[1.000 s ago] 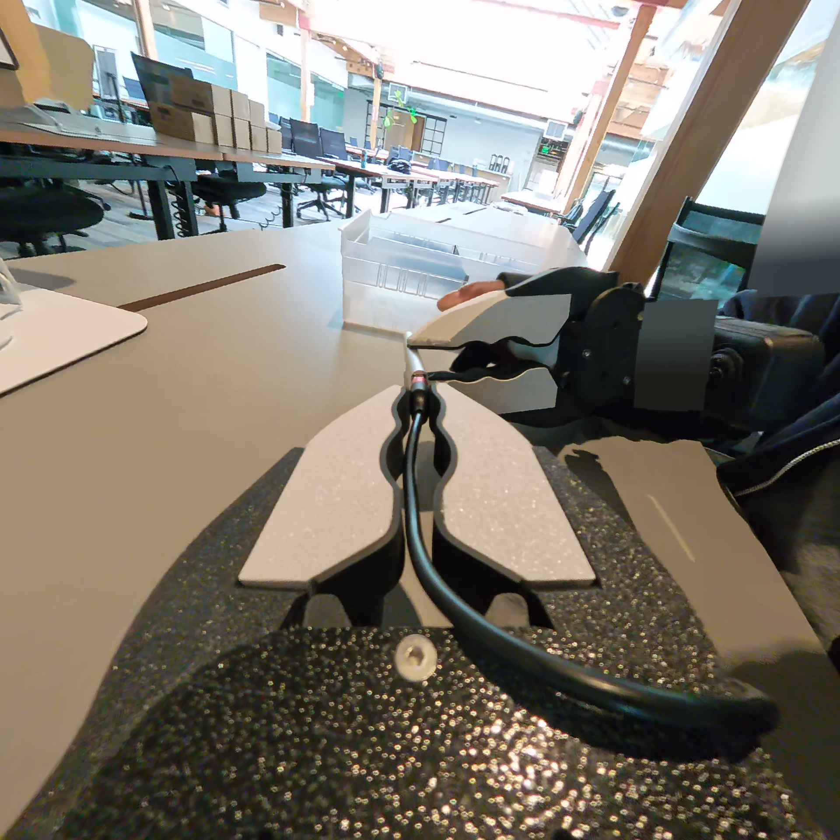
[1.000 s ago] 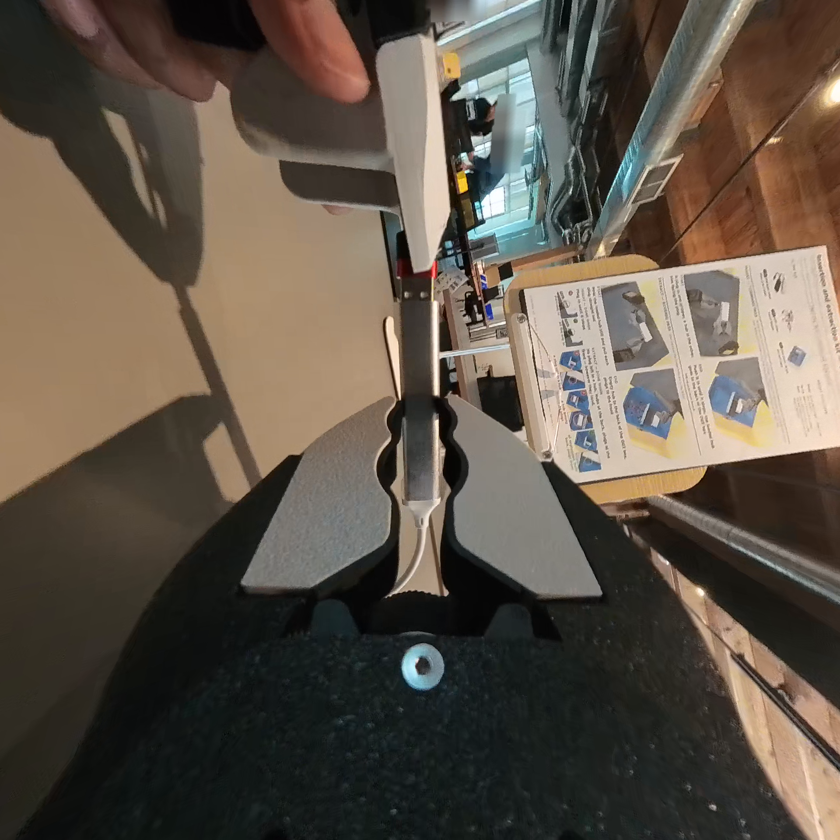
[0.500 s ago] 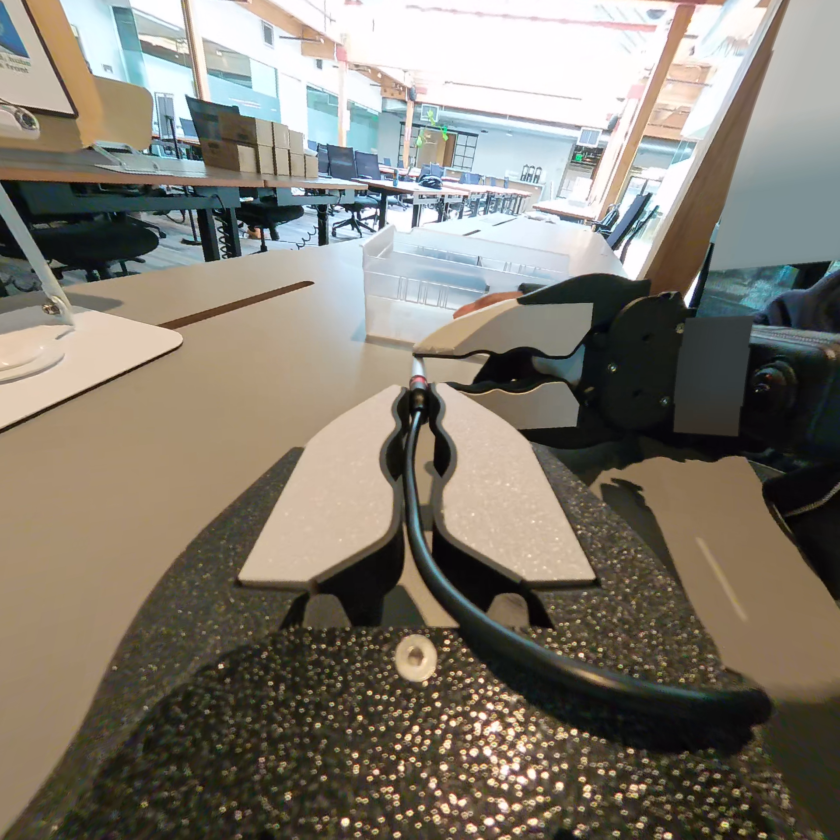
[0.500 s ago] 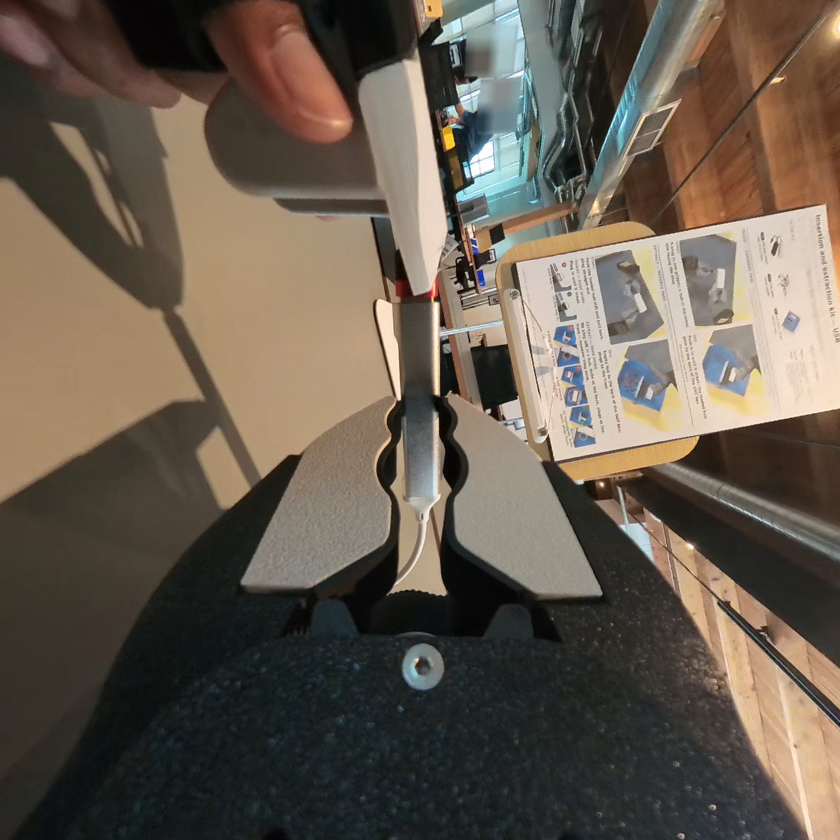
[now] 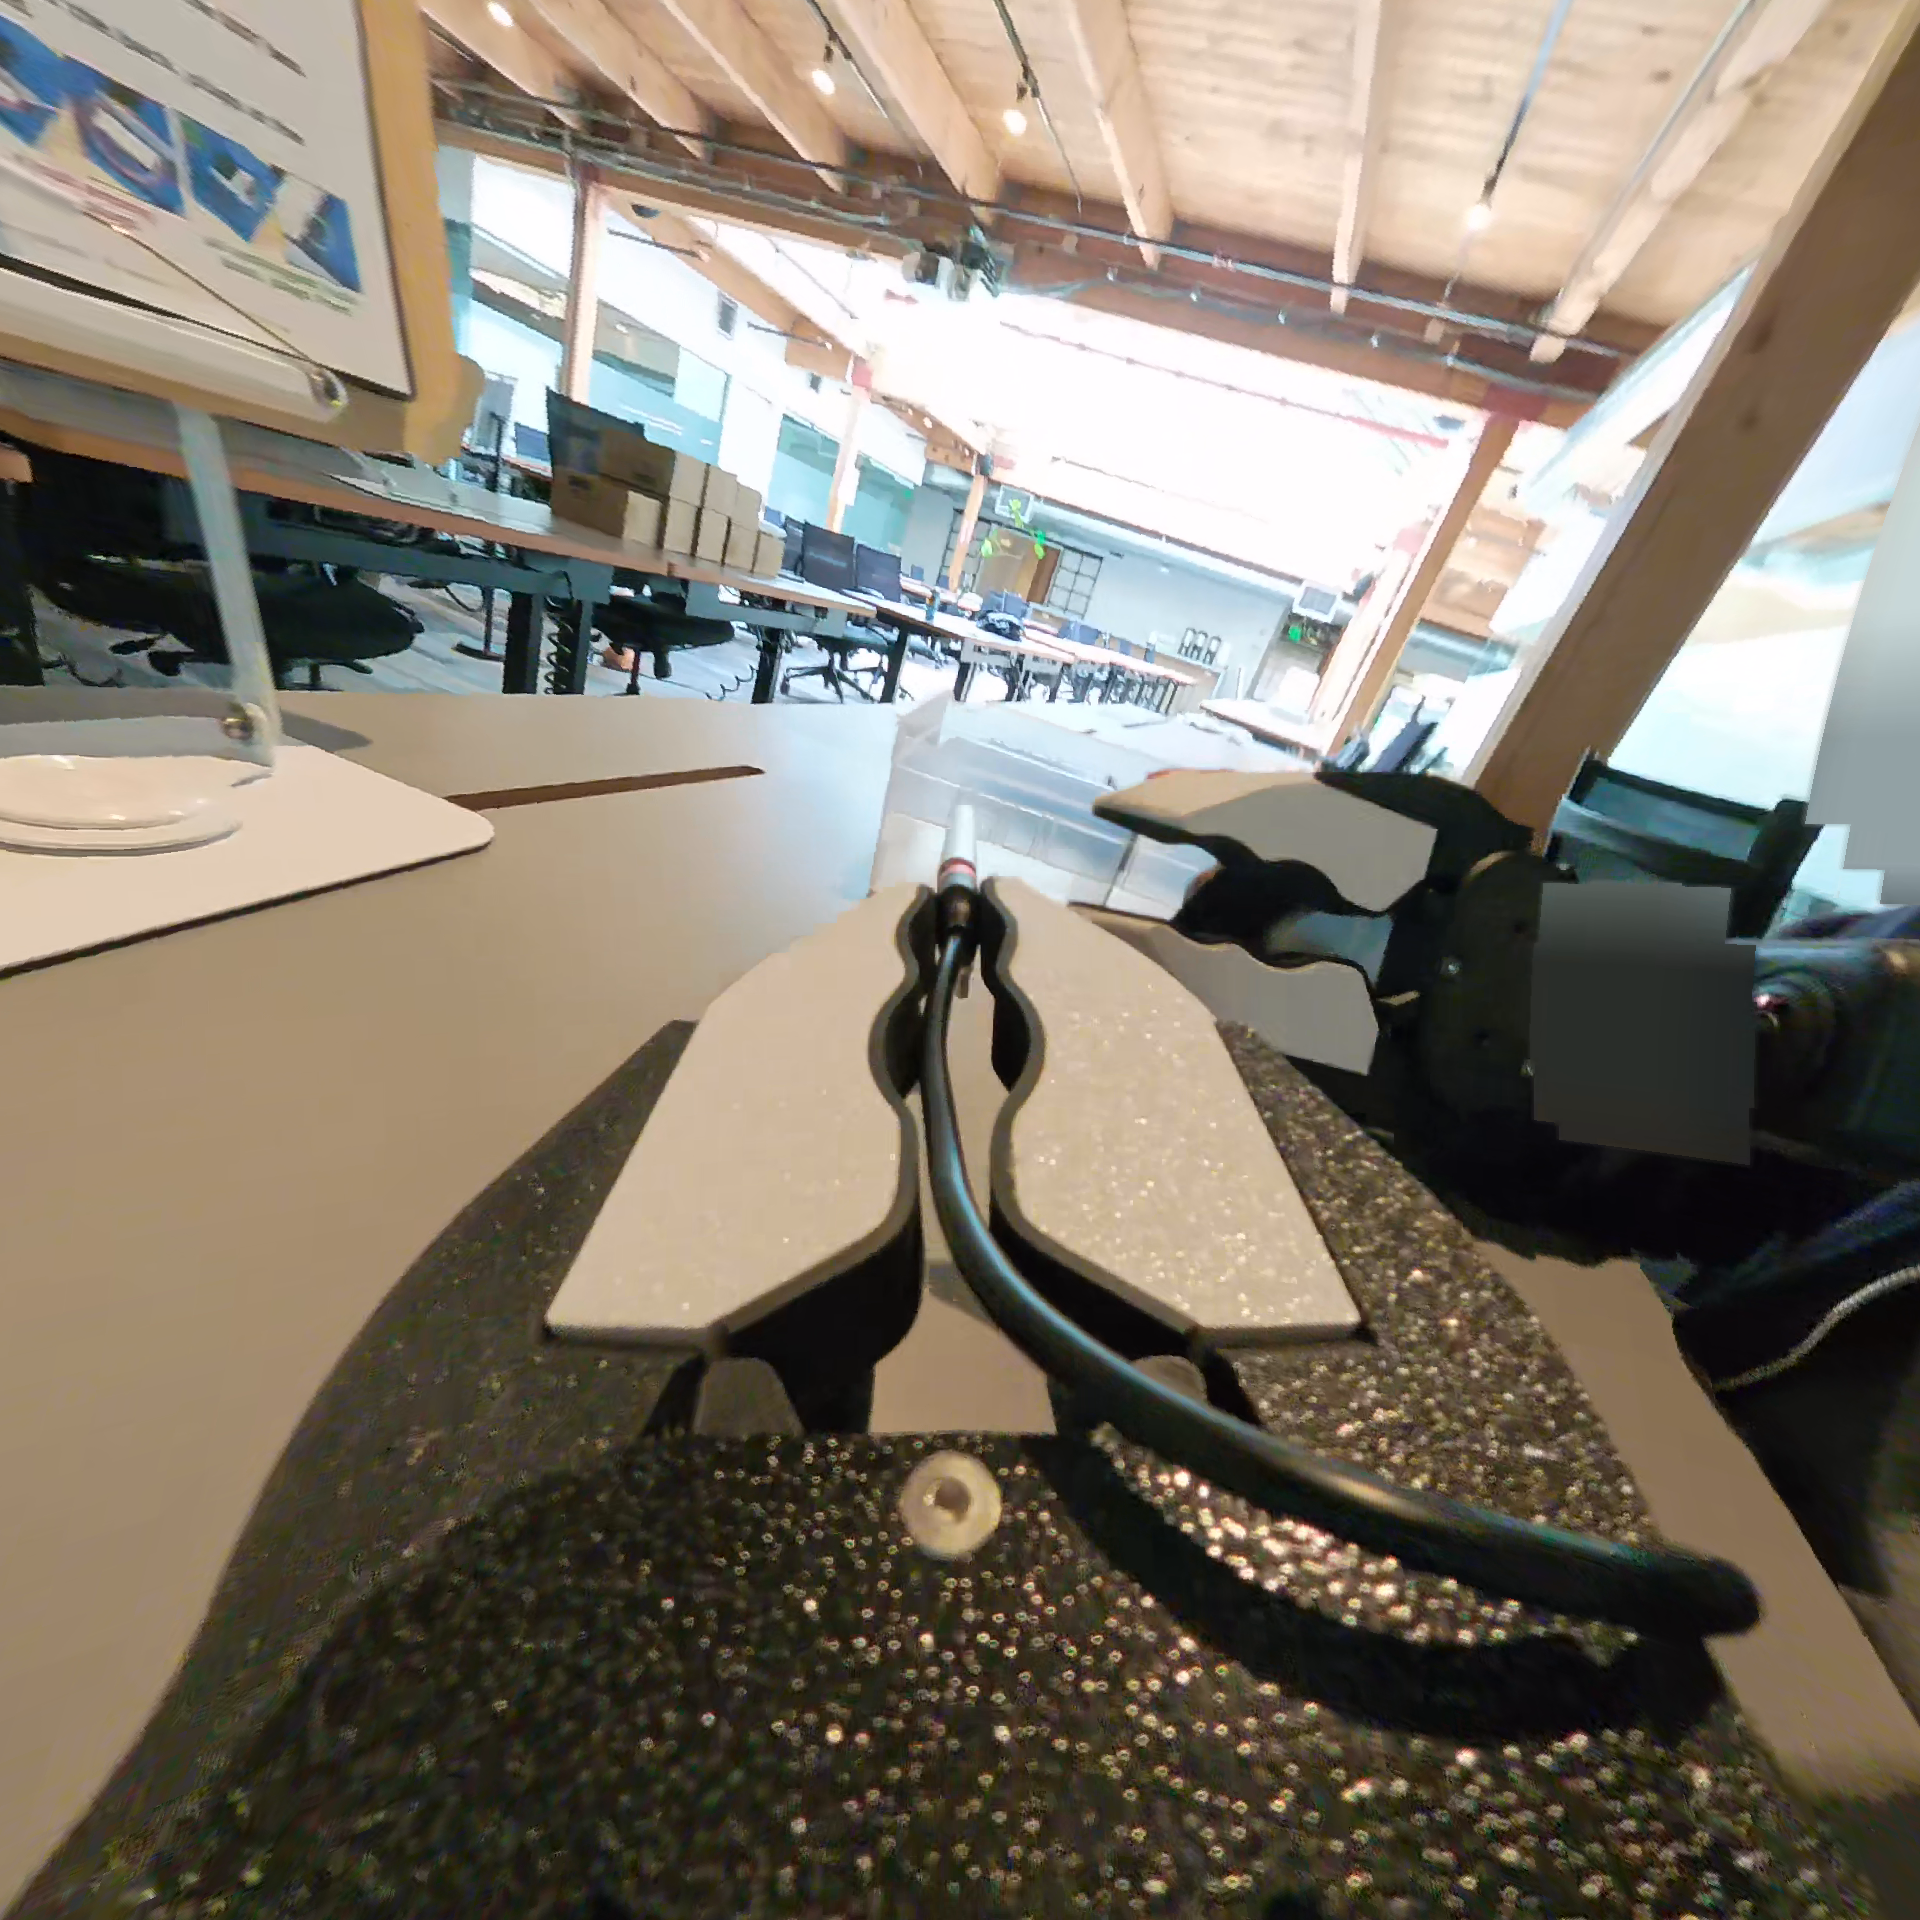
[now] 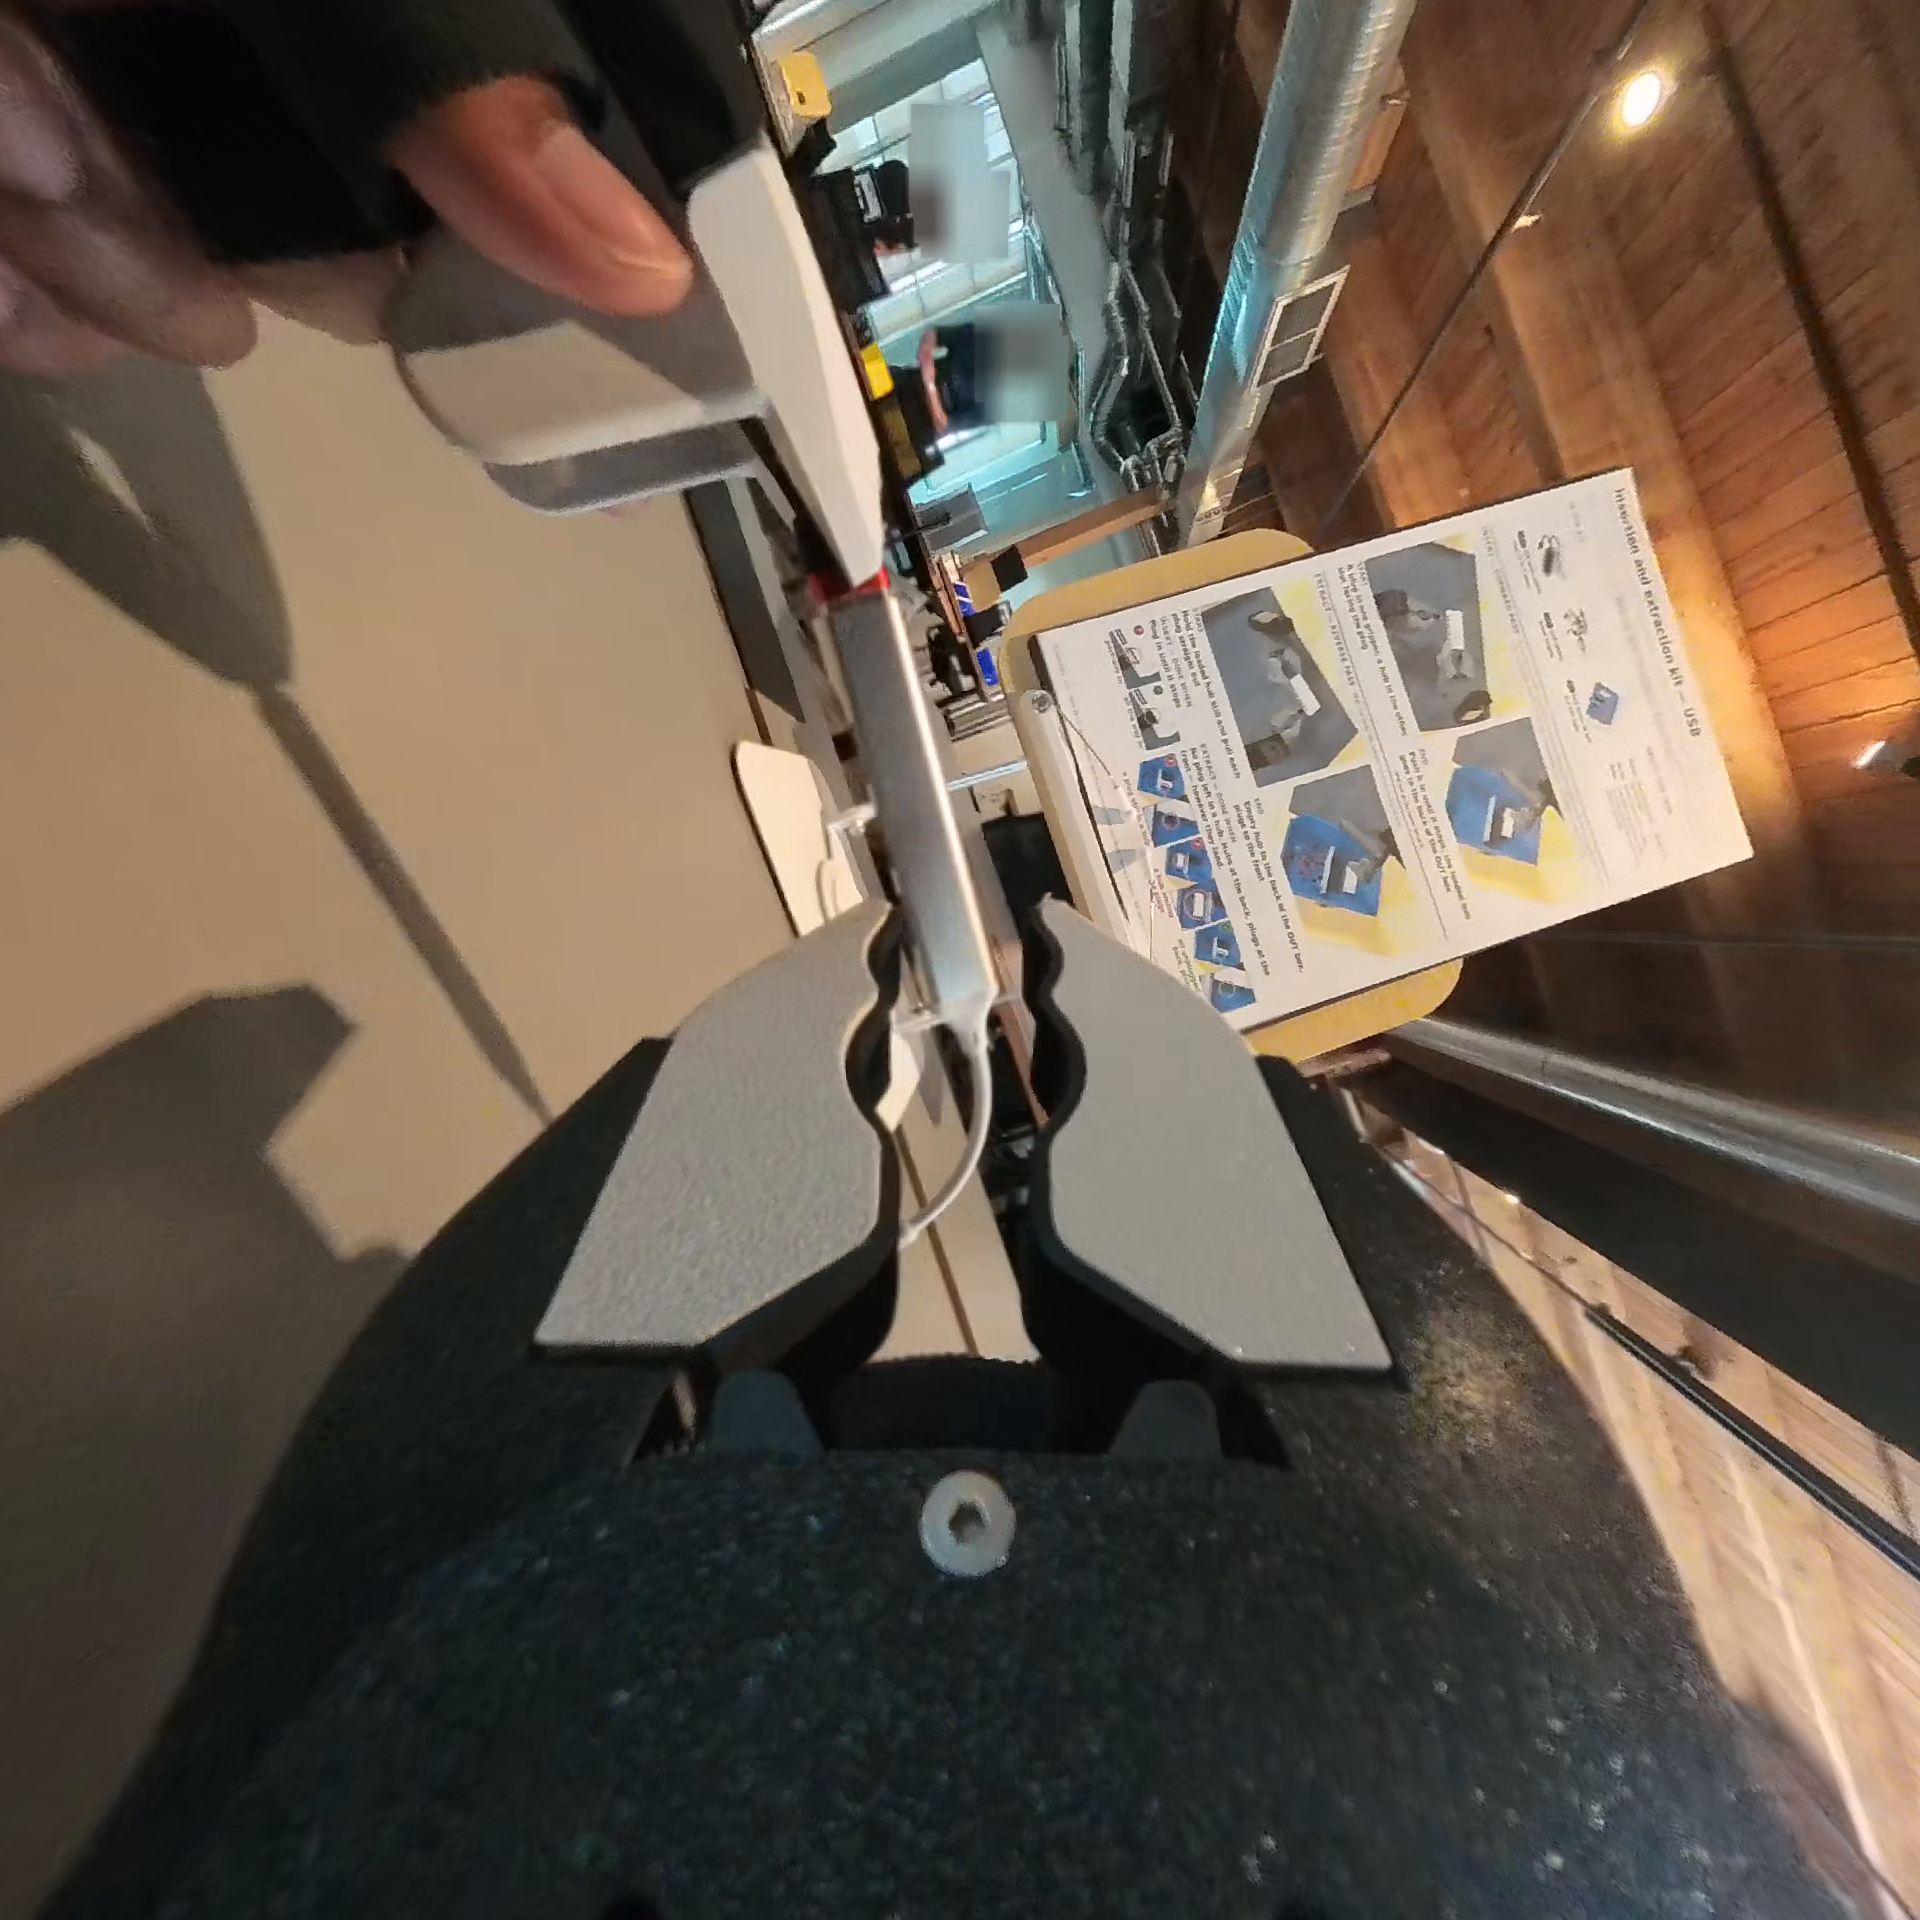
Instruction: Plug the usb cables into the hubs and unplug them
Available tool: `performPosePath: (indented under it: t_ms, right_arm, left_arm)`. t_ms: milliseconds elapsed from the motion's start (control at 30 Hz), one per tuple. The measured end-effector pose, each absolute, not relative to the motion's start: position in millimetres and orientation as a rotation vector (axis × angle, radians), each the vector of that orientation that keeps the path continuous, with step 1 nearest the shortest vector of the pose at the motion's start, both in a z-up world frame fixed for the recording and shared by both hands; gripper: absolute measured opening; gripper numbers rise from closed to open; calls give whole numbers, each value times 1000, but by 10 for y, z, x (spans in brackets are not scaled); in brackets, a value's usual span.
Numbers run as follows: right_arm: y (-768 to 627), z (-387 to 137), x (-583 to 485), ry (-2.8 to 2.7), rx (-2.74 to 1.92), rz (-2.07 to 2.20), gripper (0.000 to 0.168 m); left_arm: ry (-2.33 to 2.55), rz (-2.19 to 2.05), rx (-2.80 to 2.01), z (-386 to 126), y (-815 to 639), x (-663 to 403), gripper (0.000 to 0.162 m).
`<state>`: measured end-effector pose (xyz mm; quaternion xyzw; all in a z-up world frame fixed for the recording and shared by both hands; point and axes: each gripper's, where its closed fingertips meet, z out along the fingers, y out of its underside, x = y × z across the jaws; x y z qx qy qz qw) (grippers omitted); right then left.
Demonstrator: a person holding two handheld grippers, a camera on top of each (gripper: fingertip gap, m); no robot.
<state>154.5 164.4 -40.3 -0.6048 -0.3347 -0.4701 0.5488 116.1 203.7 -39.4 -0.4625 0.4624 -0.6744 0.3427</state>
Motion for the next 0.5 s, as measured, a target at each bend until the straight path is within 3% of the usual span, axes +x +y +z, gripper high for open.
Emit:
performPosePath:
  t_ms: [233,500]
  right_arm:
    - [1615,-470,1285,-746,-1429,-875,24]
    - [1615,-700,1117,-742,-1496,-680,27]
  left_arm:
    - [1037,-1710,-1190,-176,2368,997,7]
    - [909,-1330,-1075,744,2896,269,7]
